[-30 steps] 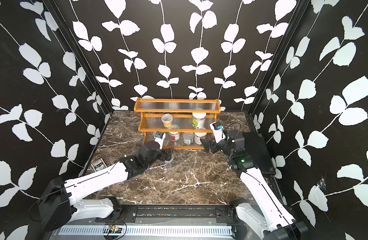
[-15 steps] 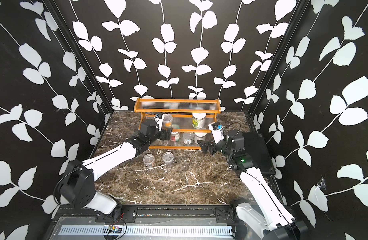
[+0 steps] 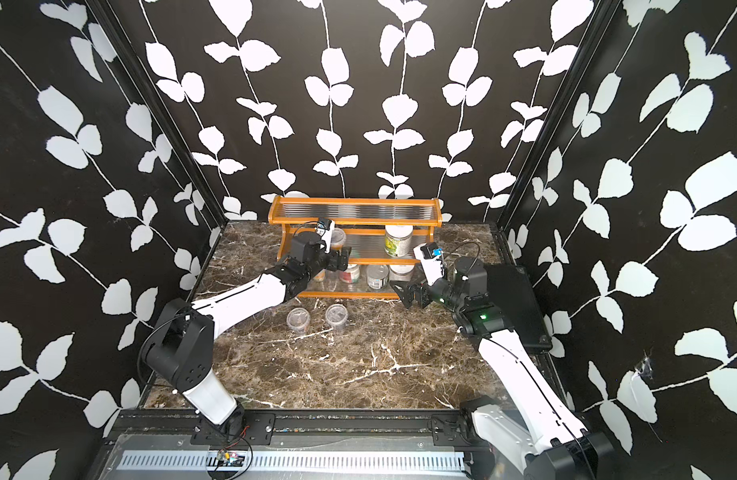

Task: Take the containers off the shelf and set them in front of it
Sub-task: 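Pick up a container from the shelf.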

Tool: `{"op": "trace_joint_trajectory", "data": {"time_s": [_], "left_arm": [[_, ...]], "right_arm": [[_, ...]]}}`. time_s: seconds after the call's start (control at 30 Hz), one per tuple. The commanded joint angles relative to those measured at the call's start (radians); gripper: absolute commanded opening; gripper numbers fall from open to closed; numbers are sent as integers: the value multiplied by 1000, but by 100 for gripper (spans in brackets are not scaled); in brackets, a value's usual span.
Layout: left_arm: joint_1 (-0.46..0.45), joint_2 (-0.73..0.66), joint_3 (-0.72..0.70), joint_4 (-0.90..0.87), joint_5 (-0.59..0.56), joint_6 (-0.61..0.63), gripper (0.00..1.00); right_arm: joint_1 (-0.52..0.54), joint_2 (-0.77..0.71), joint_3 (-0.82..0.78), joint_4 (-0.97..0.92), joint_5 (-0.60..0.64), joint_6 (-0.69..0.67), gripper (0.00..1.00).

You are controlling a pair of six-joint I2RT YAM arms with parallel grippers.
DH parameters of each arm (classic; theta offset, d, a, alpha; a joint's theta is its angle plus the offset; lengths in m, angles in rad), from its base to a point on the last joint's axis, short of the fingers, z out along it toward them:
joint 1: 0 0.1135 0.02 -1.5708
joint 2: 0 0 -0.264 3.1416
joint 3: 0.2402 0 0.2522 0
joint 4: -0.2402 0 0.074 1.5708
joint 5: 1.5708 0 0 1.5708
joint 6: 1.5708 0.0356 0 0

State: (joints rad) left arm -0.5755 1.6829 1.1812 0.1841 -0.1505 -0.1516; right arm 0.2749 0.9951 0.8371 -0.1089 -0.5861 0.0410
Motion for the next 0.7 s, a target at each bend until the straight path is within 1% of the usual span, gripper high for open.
{"op": "trace_joint_trajectory", "data": {"time_s": [0.0, 0.2, 0.27, 0.33, 0.47, 0.67], "left_arm": [[16, 17, 40, 38, -10, -17, 99], [19, 47, 49, 77, -6, -17, 99], [19, 51, 49, 85, -10, -15, 97], [19, 54, 51, 91, -12, -11, 94], [19, 54, 58, 62, -18, 2, 81], [19, 47, 53, 40, -11, 4, 69]], "right_arm": [[-3, -5, 43, 29, -12, -6, 100], [-3, 0, 44, 26, -2, -13, 100], [-3, 5, 46, 26, -1, -15, 100], [-3, 9, 48, 26, -1, -15, 100], [-3, 13, 51, 25, 0, -19, 100], [-3, 20, 49, 25, 3, -22, 100]]}}
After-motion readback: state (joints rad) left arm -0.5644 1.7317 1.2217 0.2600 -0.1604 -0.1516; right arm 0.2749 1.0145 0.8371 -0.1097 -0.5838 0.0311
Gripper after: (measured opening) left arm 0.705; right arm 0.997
